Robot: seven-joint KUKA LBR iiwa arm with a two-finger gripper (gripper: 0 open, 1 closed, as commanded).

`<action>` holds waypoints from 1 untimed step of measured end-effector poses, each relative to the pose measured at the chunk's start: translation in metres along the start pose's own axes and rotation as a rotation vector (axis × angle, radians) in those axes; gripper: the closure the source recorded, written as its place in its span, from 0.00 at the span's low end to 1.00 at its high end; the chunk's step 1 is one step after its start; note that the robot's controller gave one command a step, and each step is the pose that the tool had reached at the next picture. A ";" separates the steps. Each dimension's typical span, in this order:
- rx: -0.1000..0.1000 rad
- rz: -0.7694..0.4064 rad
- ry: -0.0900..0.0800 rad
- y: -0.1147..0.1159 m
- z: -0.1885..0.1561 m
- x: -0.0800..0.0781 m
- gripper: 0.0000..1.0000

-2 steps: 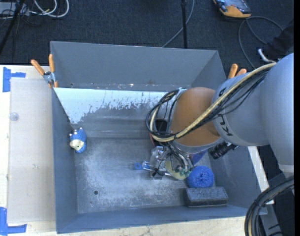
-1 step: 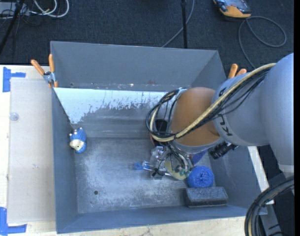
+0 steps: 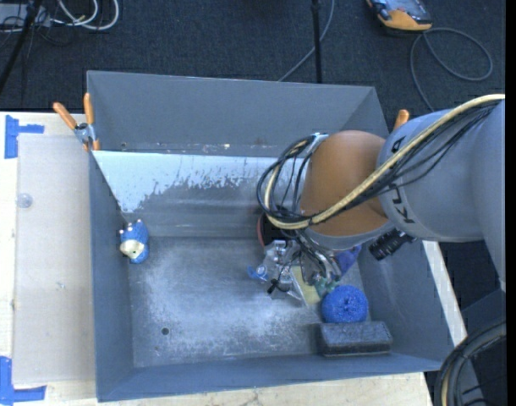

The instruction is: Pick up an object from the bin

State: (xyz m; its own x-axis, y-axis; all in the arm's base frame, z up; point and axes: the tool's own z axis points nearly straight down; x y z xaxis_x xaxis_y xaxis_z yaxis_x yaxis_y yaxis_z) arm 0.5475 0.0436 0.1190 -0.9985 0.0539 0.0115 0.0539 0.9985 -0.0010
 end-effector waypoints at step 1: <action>-0.001 0.000 -0.008 0.018 -0.022 -0.001 1.00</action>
Offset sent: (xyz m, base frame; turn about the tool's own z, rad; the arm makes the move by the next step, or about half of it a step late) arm -0.0163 0.0442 0.2139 0.0428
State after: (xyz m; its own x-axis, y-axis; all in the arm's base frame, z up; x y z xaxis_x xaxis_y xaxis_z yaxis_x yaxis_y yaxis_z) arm 0.5500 0.0614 0.1408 -0.9985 0.0540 0.0036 0.0540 0.9985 0.0001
